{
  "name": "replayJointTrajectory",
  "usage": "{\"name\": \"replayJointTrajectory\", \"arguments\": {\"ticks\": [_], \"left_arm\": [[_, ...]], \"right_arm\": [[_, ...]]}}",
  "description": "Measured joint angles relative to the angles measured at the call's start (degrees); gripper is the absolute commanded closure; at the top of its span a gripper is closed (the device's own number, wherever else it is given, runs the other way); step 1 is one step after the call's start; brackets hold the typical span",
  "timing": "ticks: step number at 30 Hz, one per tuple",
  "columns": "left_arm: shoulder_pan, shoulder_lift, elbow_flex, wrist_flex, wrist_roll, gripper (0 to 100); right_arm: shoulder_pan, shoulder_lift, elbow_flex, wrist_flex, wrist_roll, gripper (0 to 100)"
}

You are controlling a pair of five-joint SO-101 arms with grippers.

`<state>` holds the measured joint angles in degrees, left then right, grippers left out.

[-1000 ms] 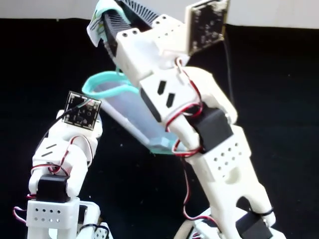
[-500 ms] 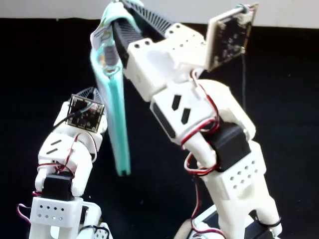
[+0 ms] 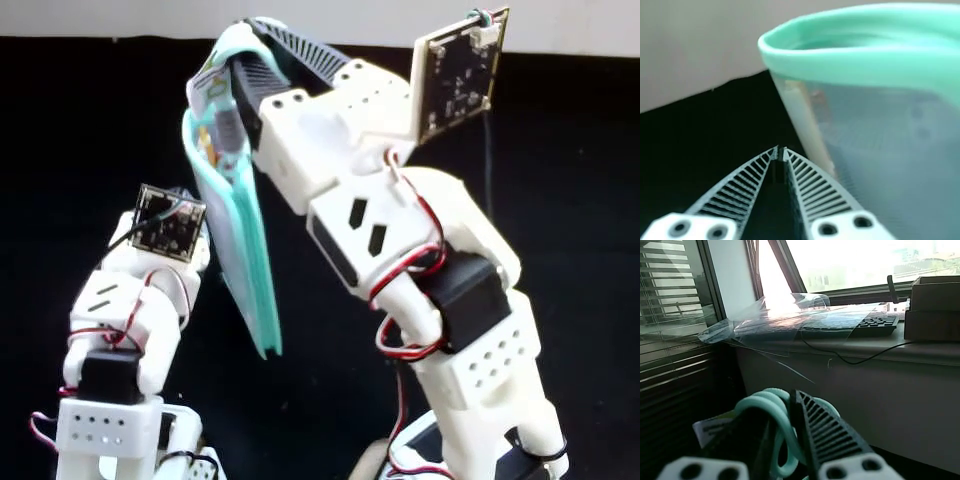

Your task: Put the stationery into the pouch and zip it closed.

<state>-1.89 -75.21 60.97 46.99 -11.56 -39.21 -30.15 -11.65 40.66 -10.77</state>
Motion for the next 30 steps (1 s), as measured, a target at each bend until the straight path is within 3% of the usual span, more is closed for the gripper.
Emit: {"name": "replayJointTrajectory", "arguments": {"ticks": [8, 15, 19, 22, 30], "left_arm": [[-1.8, -0.4, -10.7, 15.2, 0.0, 98], [-1.9, -0.4, -27.3, 34.5, 0.0, 72], [-1.8, -1.1, -38.5, 45.3, 1.6, 70], [-1.0, -1.1, -45.3, 47.3, 5.5, 70], [13.5, 0.2, -47.7, 44.0, 16.2, 70]], "right_arm": [[0.0, 0.0, 0.0, 1.5, 0.0, 99.2], [-0.3, 0.0, 0.0, 1.5, 0.0, 99.2], [-0.3, 0.0, 0.0, 1.5, 0.0, 99.2], [-0.3, 0.0, 0.0, 1.5, 0.0, 99.2], [-0.3, 0.0, 0.0, 1.5, 0.0, 99.2]]}}
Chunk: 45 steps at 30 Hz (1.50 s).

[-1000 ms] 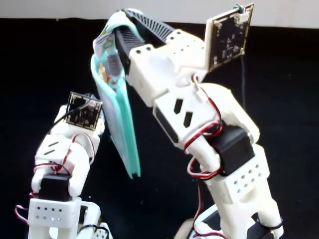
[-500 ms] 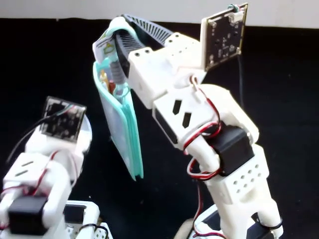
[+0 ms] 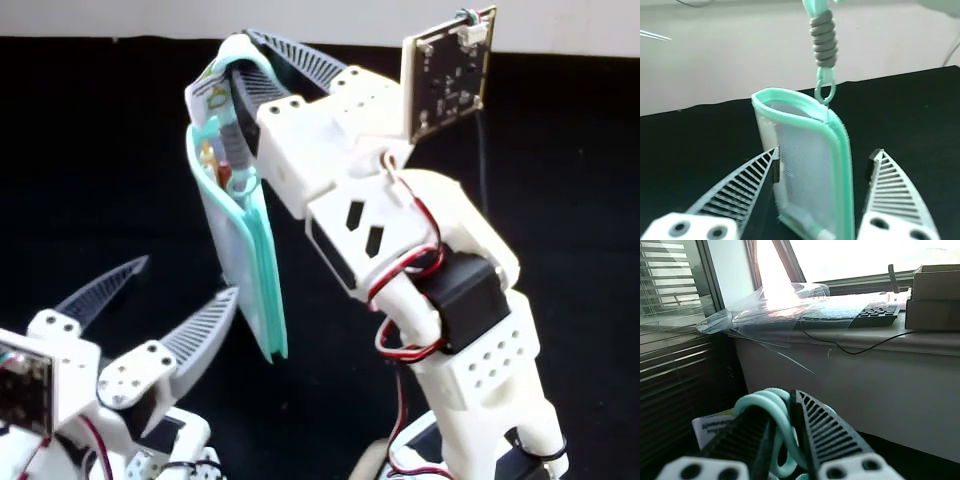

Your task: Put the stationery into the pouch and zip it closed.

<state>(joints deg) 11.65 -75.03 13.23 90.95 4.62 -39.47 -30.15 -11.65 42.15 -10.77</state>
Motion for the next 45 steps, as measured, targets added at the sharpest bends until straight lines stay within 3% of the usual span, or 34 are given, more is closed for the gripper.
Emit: {"name": "replayJointTrajectory", "arguments": {"ticks": [9, 29, 39, 45], "left_arm": [[3.0, 11.3, 4.9, -11.1, 6.7, 70], [3.2, 17.8, 12.9, -18.3, 8.6, 70], [-10.1, 17.8, 13.2, -18.3, 8.6, 70], [-11.5, 17.8, 13.2, -18.3, 8.6, 70]], "right_arm": [[-0.1, 0.0, 0.0, 0.0, 0.0, 99.2], [-0.1, 0.0, 0.0, 0.0, 0.0, 99.2], [-0.1, -0.1, 0.0, 0.2, 0.0, 99.2], [-0.1, -0.1, 0.0, 0.2, 0.0, 99.2]]}}
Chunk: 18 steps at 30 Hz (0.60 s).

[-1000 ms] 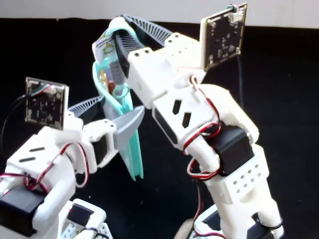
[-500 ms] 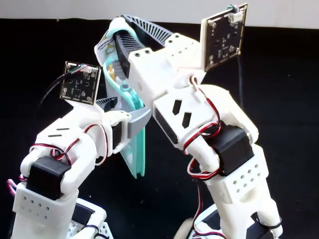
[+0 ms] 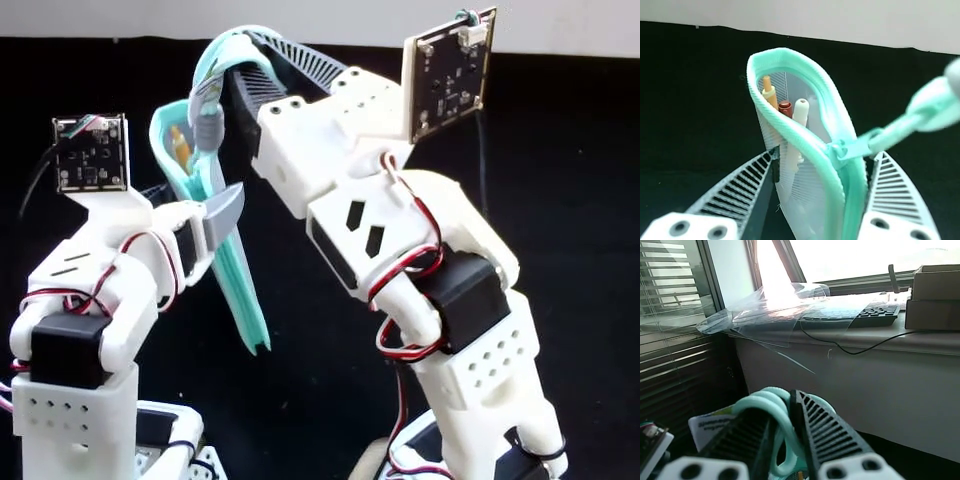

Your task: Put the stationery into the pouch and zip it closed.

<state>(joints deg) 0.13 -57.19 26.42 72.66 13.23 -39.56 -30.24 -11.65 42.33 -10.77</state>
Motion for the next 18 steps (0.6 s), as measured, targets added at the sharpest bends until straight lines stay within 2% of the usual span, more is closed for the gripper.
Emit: {"name": "replayJointTrajectory", "arguments": {"ticks": [5, 12, 18], "left_arm": [[0.0, 0.0, 0.0, 2.1, 0.0, 73], [0.0, -2.9, 0.1, 3.1, -8.6, 100], [-0.3, -9.7, 0.2, 3.2, -12.1, 88]], "right_arm": [[0.0, 0.0, 0.0, 0.0, 0.0, 99.2], [0.7, 0.0, 0.0, 4.3, 0.0, 99.2], [0.7, -3.0, 1.3, 4.7, 0.0, 99.2]]}}
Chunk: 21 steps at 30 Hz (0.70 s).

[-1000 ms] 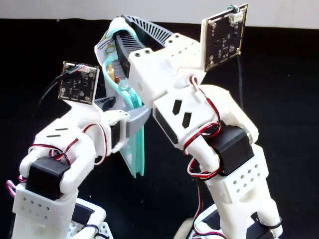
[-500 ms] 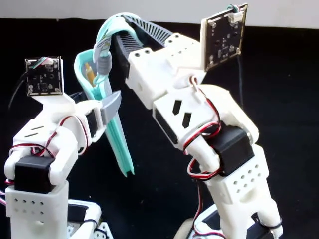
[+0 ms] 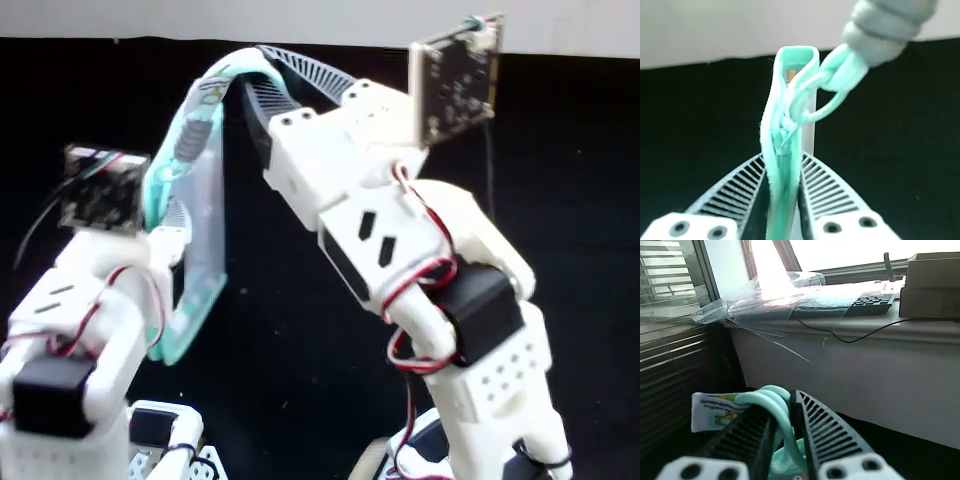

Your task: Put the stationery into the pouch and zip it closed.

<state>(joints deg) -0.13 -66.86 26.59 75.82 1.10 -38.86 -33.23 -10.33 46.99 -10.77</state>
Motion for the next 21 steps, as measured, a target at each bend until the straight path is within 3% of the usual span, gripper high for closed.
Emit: {"name": "replayJointTrajectory", "arguments": {"ticks": [12, 21], "left_arm": [[0.0, -4.1, -0.2, 0.2, 0.0, 84], [0.0, -4.1, -0.2, 0.2, 0.0, 84]], "right_arm": [[0.1, -9.8, 15.2, 0.0, 0.0, 99.2], [0.1, -12.9, 17.7, 0.0, 0.0, 99.2]]}}
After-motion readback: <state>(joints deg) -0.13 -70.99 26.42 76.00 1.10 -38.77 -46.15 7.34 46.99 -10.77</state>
